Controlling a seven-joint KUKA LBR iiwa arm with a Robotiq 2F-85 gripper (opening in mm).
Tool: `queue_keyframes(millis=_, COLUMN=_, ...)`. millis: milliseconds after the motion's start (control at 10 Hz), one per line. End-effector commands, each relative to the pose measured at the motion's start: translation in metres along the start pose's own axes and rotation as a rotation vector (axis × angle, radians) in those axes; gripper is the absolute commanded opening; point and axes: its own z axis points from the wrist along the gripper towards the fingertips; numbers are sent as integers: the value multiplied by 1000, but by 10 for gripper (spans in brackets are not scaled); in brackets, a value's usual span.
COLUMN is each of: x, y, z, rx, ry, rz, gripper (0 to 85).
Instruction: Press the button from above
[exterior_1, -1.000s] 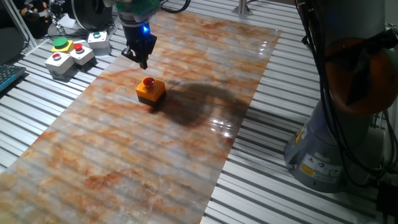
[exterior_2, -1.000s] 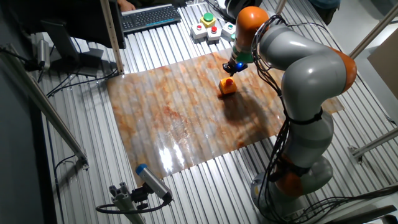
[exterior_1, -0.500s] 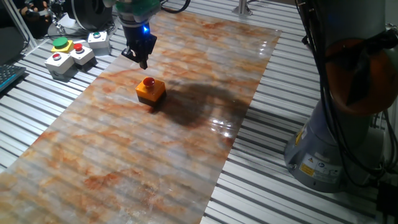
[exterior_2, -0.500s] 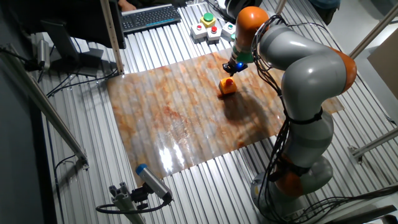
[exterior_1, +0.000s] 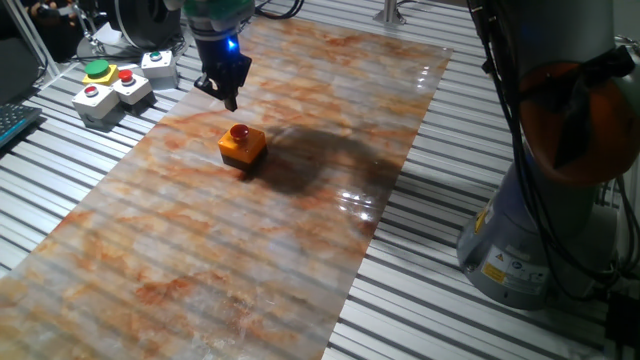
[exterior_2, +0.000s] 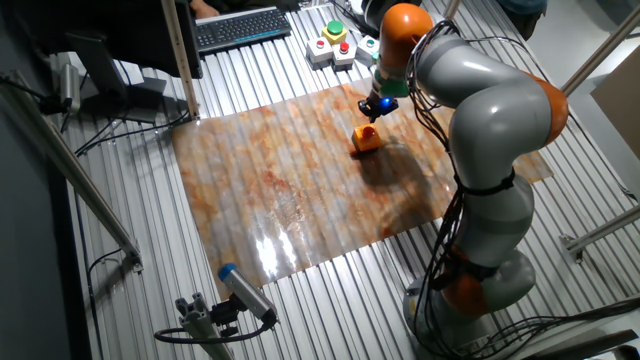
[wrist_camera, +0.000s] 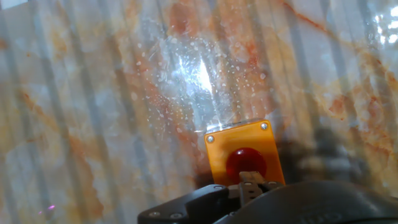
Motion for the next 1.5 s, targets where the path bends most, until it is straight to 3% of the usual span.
queue_keyframes(millis=0, x=0, y=0, z=0, rx=0, ry=-1, rz=2, gripper=0)
queue_keyframes(millis=200, x=0, y=0, z=0, rx=-5, ry=6, rz=9, gripper=0)
queue_keyframes(millis=500, x=0, y=0, z=0, rx=18, ry=8, rz=15, gripper=0)
queue_keyframes(millis=1200, x=0, y=0, z=0, rx=51, ry=63, rz=22, gripper=0)
queue_keyframes(millis=1300, x=0, y=0, z=0, rx=50, ry=64, rz=36, gripper=0)
queue_keyframes(millis=1400, x=0, y=0, z=0, rx=65, ry=45, rz=48, gripper=0)
